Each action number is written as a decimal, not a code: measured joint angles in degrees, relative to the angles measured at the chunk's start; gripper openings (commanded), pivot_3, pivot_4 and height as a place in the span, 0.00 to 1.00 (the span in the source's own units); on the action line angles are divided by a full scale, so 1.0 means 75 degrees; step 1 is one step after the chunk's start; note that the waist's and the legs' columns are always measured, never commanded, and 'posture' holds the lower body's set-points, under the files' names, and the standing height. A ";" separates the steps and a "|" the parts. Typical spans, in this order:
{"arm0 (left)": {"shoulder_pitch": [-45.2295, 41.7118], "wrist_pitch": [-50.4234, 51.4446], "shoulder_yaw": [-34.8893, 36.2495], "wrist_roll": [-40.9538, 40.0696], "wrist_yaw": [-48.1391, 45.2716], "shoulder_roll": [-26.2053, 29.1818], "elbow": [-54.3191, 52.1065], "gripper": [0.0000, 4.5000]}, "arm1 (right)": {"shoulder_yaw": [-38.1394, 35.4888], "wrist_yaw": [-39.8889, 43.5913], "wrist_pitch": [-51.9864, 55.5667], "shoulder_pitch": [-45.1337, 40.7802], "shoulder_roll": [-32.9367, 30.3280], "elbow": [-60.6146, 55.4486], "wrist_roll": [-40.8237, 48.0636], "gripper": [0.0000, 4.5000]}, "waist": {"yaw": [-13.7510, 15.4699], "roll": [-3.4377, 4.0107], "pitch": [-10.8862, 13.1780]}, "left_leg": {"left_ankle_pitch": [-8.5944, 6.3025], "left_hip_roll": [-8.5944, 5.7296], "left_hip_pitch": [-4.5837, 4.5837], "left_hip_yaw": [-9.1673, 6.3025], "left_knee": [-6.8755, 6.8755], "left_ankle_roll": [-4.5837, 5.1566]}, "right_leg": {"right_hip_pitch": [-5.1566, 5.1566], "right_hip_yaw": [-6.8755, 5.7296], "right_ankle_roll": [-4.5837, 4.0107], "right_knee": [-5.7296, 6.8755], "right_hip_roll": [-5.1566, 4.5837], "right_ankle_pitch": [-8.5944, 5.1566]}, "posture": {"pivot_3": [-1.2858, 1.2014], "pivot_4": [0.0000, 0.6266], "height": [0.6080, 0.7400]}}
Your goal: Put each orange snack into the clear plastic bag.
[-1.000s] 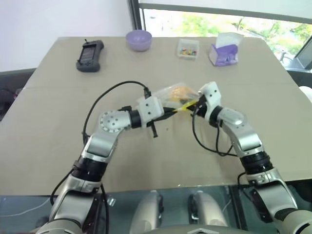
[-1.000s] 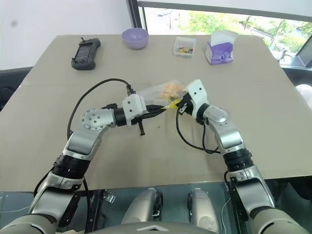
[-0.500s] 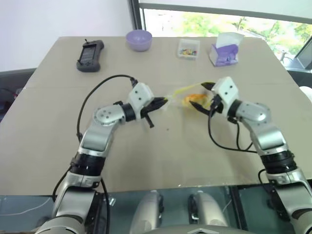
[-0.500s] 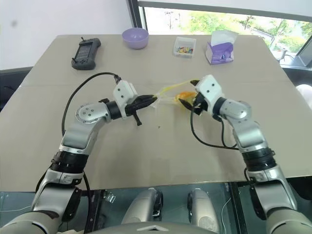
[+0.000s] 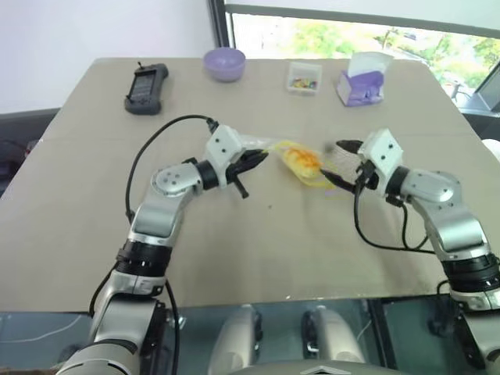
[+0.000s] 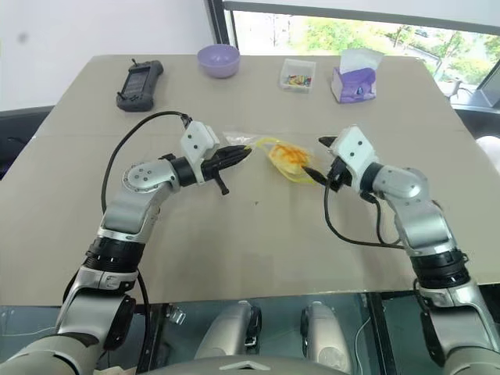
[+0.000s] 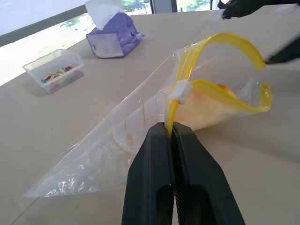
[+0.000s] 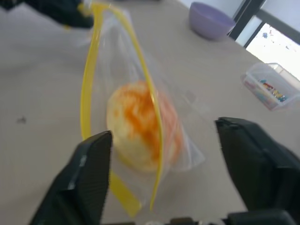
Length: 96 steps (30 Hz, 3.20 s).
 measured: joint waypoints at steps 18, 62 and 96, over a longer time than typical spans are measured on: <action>-0.0077 0.0283 0.0009 -0.0124 0.0257 -0.0106 -0.0009 0.00 | 0.0852 -0.0559 -0.0894 0.0179 0.0280 0.0668 -0.1624 0.62 | 0.0061 -0.0001 0.0000 | 0.0018 0.0001 0.0004 0.0003 0.0003 -0.0031 | 0.0000 -0.0007 0.0000 0.0007 0.0008 0.0000 | 0.52 0.24 1.00; 0.0597 -0.0674 -0.0555 0.0678 0.0951 -0.0114 0.0069 0.00 | 0.0911 0.0392 -0.3006 -0.0981 -0.0383 0.3237 -0.1725 0.06 | -0.0062 0.0005 0.0008 | 0.0019 0.0003 -0.0059 0.0009 -0.0049 -0.0034 | -0.0038 -0.0003 0.0008 -0.0094 -0.0043 0.0004 | 0.52 0.24 1.00; 0.1215 -0.1711 -0.0655 0.1631 0.1153 0.0018 -0.0794 0.00 | 0.2120 -0.0585 -0.3034 -0.1339 0.1348 0.0780 -0.3075 0.35 | 0.0073 0.0006 0.0007 | 0.0027 -0.0001 0.0009 0.0005 0.0016 -0.0024 | 0.0001 -0.0018 0.0001 0.0012 0.0007 0.0024 | 0.52 0.24 1.00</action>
